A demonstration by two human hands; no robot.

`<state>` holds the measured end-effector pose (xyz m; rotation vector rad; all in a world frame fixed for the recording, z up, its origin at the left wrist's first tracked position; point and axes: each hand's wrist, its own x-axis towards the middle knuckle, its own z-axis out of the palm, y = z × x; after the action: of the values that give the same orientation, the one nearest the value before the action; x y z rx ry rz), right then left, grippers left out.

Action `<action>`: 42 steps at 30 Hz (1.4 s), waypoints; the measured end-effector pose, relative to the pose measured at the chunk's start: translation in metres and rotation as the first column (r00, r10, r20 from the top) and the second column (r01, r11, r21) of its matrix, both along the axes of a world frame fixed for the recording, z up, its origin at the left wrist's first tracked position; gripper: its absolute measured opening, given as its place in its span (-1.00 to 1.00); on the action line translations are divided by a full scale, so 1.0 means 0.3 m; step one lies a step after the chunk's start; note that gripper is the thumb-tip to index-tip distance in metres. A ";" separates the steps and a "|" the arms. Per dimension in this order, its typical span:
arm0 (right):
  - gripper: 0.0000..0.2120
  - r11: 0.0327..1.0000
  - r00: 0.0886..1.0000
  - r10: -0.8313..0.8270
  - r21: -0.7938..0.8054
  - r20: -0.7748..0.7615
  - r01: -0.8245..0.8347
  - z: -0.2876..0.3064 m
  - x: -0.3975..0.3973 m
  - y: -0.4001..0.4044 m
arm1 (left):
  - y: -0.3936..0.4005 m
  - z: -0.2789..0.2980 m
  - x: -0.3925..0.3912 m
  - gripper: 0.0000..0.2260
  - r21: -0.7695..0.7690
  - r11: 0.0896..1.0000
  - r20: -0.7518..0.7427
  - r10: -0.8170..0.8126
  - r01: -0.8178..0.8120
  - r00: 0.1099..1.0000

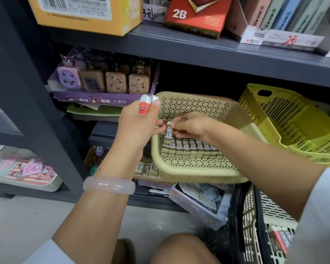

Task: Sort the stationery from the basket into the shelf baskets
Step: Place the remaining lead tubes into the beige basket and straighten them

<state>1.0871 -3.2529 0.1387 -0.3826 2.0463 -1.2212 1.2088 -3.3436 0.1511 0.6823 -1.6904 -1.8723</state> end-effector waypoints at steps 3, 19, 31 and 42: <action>-0.95 0.999 0.999 0.030 0.026 -0.036 -0.029 -0.022 0.018 -0.018 | -0.016 -0.002 0.009 -0.79 -0.164 0.985 0.056 0.056 -0.046 0.997; -0.82 0.889 0.984 0.165 -0.422 -0.069 -0.179 0.086 0.058 -0.007 | -0.012 -0.014 -0.004 -0.86 -0.280 0.960 0.082 0.016 0.008 0.996; -0.85 0.919 0.957 -0.272 -0.321 -0.096 0.229 0.050 -0.101 0.045 | 0.006 -0.009 -0.017 -0.74 -0.329 0.940 0.132 -0.052 0.094 0.990; -0.75 0.976 0.980 -0.057 0.197 -0.190 0.095 -0.058 -0.161 0.035 | -0.008 -0.001 -0.045 -0.88 -0.246 0.965 0.091 -0.073 0.094 0.993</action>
<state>1.0389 -3.2425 0.1213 -0.3304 2.3408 -1.0371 1.1952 -3.3461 0.1509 0.5996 -1.9931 -1.6655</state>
